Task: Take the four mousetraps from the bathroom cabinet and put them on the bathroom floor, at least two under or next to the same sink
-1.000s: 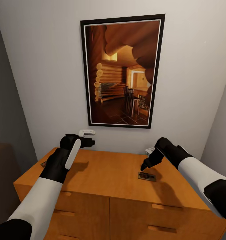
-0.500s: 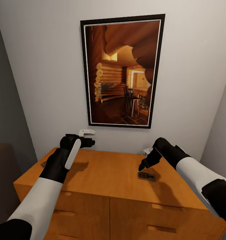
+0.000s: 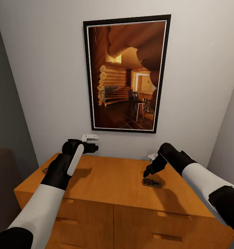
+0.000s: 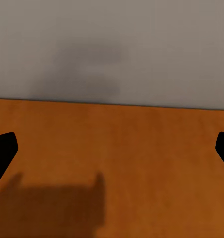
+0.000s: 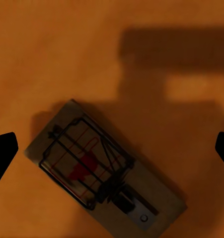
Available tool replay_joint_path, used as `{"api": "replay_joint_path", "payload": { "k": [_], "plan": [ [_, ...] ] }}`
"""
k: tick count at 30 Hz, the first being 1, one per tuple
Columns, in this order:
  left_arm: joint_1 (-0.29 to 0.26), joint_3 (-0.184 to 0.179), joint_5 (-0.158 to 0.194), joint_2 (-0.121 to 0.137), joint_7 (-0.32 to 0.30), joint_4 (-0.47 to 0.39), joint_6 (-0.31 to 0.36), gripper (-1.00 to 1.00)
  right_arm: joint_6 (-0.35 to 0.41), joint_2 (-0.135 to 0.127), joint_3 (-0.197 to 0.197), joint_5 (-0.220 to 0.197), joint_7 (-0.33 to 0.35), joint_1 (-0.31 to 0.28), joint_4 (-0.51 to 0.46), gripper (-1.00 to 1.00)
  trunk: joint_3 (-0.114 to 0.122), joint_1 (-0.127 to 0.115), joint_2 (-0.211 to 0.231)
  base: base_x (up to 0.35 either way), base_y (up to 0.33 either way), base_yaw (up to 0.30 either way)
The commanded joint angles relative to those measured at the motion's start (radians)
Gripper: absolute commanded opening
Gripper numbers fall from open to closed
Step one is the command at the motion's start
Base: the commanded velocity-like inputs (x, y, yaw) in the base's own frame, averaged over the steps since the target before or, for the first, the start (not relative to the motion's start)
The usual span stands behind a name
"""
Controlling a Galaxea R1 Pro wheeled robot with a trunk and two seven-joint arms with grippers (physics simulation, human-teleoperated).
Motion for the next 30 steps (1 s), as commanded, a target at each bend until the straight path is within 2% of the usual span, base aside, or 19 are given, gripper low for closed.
{"api": "replay_joint_path", "payload": {
  "k": [1,30],
  "plan": [
    [-0.001,-0.001,0.010,0.000,0.010,-0.001,0.003,1.00,0.001,-0.001,0.005,0.011,0.010,-0.001,-0.002,1.00,-0.001,0.000,-0.001,0.000,0.000,0.000],
    [-0.001,-0.001,0.010,0.000,0.011,0.000,0.003,1.00,0.001,-0.001,0.002,0.023,-0.002,-0.001,-0.007,1.00,-0.001,0.000,-0.001,0.000,0.000,0.000]
  ]
}}
